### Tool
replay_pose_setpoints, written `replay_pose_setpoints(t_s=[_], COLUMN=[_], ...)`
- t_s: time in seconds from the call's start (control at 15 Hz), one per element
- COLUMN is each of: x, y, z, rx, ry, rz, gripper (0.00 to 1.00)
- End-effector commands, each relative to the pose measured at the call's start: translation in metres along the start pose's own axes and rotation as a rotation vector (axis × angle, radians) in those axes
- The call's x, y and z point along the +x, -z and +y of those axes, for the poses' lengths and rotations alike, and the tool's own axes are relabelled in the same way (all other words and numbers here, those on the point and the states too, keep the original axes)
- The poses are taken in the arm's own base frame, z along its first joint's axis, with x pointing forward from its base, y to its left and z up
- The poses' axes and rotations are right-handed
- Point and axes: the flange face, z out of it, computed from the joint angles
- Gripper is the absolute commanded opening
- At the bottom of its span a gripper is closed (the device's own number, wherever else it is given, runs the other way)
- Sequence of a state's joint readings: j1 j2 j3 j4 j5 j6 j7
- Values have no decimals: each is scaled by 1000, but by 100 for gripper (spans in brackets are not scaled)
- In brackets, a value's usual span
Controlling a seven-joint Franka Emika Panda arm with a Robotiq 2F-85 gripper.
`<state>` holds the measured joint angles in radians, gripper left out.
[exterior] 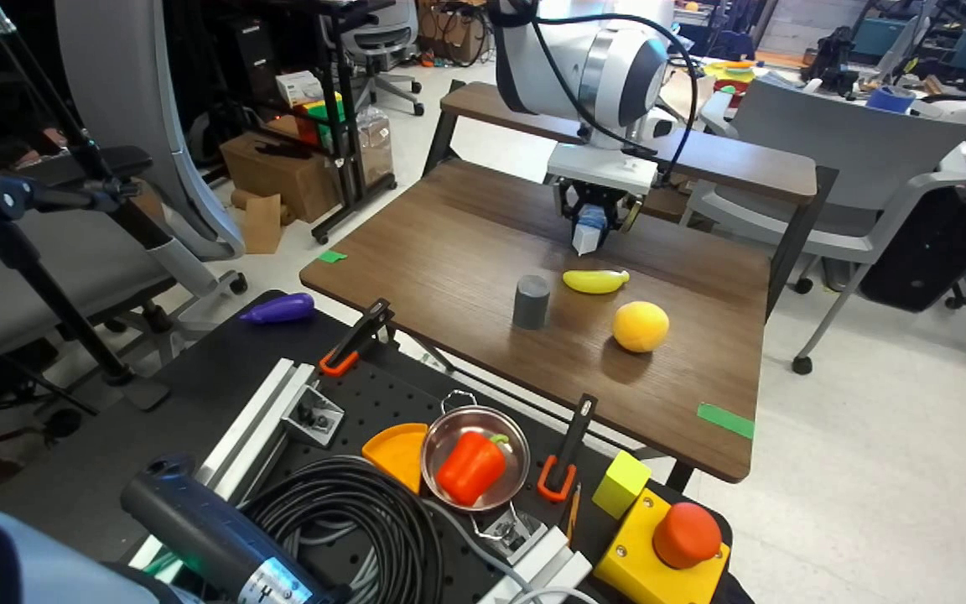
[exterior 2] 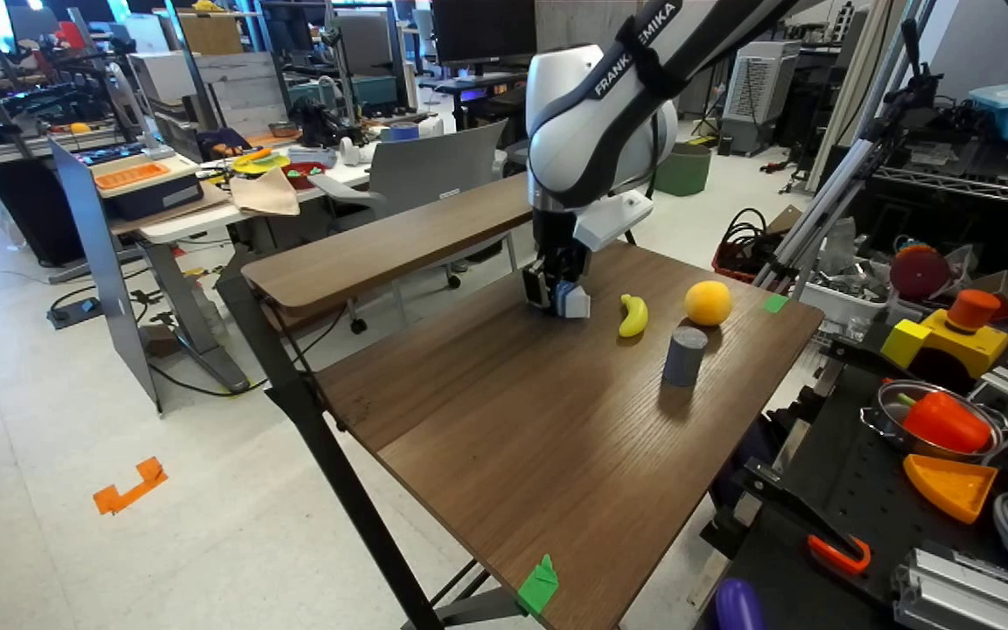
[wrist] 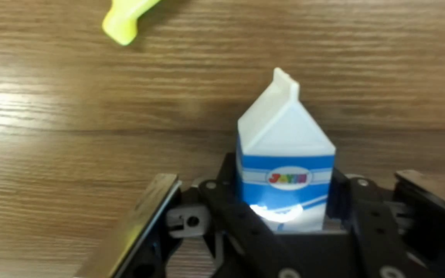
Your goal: Move the milk box forward
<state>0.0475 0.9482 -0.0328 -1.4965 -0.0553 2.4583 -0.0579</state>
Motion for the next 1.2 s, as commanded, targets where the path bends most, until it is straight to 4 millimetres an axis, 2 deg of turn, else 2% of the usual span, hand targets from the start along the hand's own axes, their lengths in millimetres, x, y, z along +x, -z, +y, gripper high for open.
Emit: replay_pose_setpoints(t_s=[0.0,0.2,0.4,0.6,1.13], x=[-38,-60,-86,-107,-146], y=[1,3,1,-1,-11], z=[-44,-74,-95,-109,-137], rx=[13,13,-6,-36,-97], ry=[116,184,260,336,494], rz=[-39,-66,-66,-36,15], gripper=[21,21,21,21,21])
